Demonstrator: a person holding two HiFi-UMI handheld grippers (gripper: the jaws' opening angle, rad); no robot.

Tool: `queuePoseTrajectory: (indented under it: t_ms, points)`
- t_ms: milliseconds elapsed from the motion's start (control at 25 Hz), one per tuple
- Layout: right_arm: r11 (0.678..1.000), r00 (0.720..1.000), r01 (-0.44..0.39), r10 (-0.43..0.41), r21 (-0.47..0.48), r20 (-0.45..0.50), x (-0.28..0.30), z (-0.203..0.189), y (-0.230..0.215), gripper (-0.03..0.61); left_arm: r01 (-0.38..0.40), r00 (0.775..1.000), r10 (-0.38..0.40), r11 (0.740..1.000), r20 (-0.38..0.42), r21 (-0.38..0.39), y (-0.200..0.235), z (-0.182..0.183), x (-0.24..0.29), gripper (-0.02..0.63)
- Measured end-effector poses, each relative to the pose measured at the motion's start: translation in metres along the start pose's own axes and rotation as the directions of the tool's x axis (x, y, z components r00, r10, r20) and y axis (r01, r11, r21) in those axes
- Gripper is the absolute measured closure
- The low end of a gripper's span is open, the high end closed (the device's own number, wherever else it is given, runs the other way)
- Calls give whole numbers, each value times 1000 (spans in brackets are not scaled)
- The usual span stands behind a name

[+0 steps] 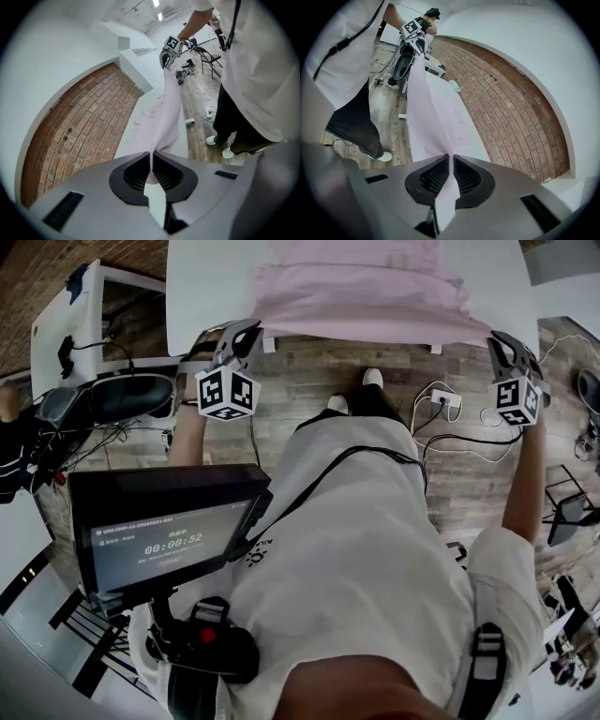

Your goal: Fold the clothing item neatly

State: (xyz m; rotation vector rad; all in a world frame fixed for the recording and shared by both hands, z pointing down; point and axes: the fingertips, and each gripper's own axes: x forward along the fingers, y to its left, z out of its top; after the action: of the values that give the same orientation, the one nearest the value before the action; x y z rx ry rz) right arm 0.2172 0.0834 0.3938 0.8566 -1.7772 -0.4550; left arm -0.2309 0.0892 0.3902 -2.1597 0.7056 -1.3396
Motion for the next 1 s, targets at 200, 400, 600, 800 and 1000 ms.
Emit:
queuePoseTrajectory:
  t_ms: [200, 400, 600, 800, 1000]
  points:
    - [999, 999, 45, -45, -5, 7, 26, 7, -56, 545, -44, 999, 44, 999, 22, -9, 65, 8, 20, 594]
    - [998, 998, 58, -58, -19, 26, 61, 20, -104, 545, -69, 998, 69, 998, 5, -8, 125, -2, 48, 594]
    - [999, 998, 40, -38, -32, 51, 113, 17, -149, 545, -64, 997, 64, 998, -47, -1, 175, -9, 95, 594]
    - [997, 997, -27, 31, -66, 71, 199, 19, -186, 545, -9, 992, 7, 1000, -129, -19, 213, -37, 167, 594]
    - [994, 997, -56, 61, -94, 50, 205, 30, -193, 545, 17, 987, -21, 1000, -157, -24, 222, -50, 180, 594]
